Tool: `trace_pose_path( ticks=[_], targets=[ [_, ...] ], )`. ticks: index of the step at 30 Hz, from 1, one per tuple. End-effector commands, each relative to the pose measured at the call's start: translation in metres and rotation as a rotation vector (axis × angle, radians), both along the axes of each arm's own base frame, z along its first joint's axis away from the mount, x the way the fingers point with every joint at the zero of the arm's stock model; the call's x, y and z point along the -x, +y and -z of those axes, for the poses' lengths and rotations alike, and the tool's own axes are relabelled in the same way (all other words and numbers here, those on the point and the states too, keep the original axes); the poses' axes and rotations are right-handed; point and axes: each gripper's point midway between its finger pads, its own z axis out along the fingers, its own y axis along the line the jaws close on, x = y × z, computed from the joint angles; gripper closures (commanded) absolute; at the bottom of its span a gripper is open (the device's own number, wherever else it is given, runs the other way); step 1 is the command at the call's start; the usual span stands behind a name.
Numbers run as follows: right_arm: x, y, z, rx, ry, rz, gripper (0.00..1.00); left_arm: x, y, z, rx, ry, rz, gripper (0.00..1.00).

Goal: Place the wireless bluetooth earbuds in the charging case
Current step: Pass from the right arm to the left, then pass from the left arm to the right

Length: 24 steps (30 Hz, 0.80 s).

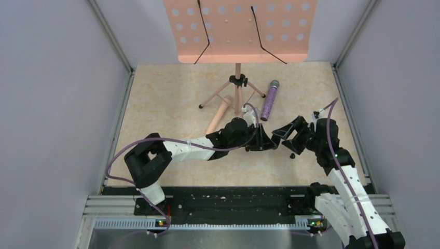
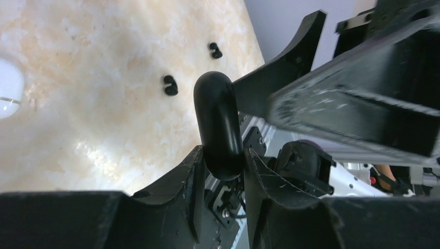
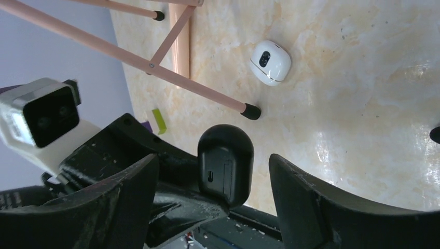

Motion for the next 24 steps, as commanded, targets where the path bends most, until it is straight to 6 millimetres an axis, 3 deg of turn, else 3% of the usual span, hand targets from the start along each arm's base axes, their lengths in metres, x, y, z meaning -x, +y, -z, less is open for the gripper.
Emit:
trace_pose_path(
  ticks=[1,6,11,18,24],
  targets=[
    [-0.009,0.002,-0.043,0.012,-0.161,-0.029,0.22,0.007,0.009,-0.04,0.15,-0.026,0.082,1.0],
    [-0.01,0.002,-0.061,-0.012,-0.257,-0.044,0.23,0.014,0.024,-0.063,0.251,-0.047,0.169,1.0],
    [-0.003,0.02,-0.086,-0.139,-0.402,-0.16,0.26,0.016,0.039,-0.085,0.335,-0.032,0.22,1.0],
    [0.003,0.031,-0.099,-0.233,-0.477,-0.232,0.29,0.013,0.055,-0.102,0.379,-0.047,0.221,1.0],
    [0.007,0.037,-0.104,-0.309,-0.491,-0.257,0.39,0.01,0.06,-0.113,0.432,-0.033,0.223,1.0]
  ],
)
